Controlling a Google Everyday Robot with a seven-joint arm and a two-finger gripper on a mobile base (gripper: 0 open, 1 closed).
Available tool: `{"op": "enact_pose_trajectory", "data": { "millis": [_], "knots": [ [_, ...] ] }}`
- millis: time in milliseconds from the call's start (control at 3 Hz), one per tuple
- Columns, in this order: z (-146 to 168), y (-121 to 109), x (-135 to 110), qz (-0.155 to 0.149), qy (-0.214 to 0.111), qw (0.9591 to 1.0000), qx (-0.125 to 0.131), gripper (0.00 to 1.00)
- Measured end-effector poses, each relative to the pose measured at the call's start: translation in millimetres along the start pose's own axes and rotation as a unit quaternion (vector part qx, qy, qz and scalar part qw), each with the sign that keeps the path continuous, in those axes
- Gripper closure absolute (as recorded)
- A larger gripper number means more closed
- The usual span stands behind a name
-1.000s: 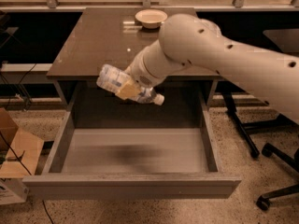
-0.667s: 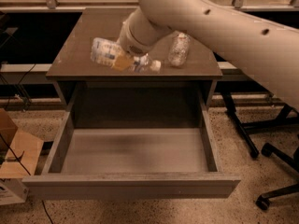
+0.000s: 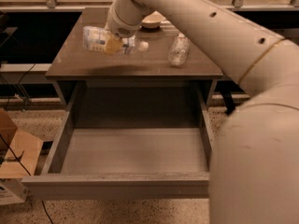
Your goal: Pick blue plastic bottle from top drawer and place on counter
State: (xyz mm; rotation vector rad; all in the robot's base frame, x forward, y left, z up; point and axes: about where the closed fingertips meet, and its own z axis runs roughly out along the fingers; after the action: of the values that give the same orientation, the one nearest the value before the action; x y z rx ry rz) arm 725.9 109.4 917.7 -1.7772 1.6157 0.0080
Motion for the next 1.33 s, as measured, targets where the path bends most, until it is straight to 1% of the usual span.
{"op": "enact_pose_trajectory", "data": {
  "millis": [333,667,1000,1333],
  "knots": [
    [50,-5,8,0.000,0.002,0.9991,-0.042,1.00],
    [98,-1,22,0.014,0.010,0.9960,-0.088,0.82],
    [99,-3,21,0.015,0.011,0.9957,-0.091,0.51],
    [99,-3,21,0.015,0.011,0.9957,-0.091,0.28]
  ]
}}
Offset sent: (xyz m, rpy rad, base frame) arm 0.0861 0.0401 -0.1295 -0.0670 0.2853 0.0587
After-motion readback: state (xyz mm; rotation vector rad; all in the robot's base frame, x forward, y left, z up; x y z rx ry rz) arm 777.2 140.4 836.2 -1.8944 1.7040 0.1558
